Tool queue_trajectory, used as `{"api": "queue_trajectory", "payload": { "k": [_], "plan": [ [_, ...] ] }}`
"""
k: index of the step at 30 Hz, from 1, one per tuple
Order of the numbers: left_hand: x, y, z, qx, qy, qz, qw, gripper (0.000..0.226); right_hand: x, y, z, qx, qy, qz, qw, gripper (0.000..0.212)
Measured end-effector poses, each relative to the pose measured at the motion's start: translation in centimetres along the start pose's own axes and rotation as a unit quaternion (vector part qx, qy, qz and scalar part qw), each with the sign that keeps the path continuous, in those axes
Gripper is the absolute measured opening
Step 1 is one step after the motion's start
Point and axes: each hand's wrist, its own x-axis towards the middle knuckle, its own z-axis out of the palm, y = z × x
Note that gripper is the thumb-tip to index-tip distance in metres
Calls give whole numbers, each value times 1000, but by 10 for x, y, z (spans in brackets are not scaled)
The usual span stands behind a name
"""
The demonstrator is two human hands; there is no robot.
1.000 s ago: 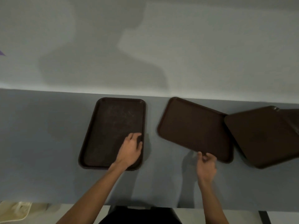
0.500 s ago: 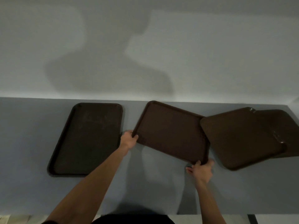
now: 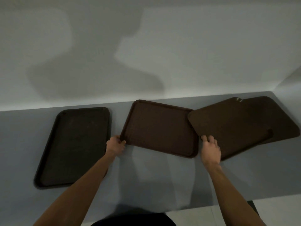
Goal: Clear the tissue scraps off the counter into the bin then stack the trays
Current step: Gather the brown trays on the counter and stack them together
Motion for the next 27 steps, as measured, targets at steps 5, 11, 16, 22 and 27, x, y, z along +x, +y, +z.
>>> {"api": "queue_trajectory", "payload": {
  "k": [5,11,16,22,27],
  "plan": [
    [-22,17,-3,23,78,59,995,47,-7,-11,-16,64,80,-37,994,33],
    [-59,79,-2,-251,-61,55,964,33,-67,-68,-44,121,143,-111,976,50],
    [-69,130,-17,-397,-287,-33,871,66,-124,-105,-49,125,152,-207,958,54],
    [-60,137,-37,-336,-267,-9,903,52,-151,-115,-35,180,113,-289,933,55],
    [-57,101,-35,-205,-124,100,966,46,-137,-111,-37,245,-45,-303,920,53]
  ]
}}
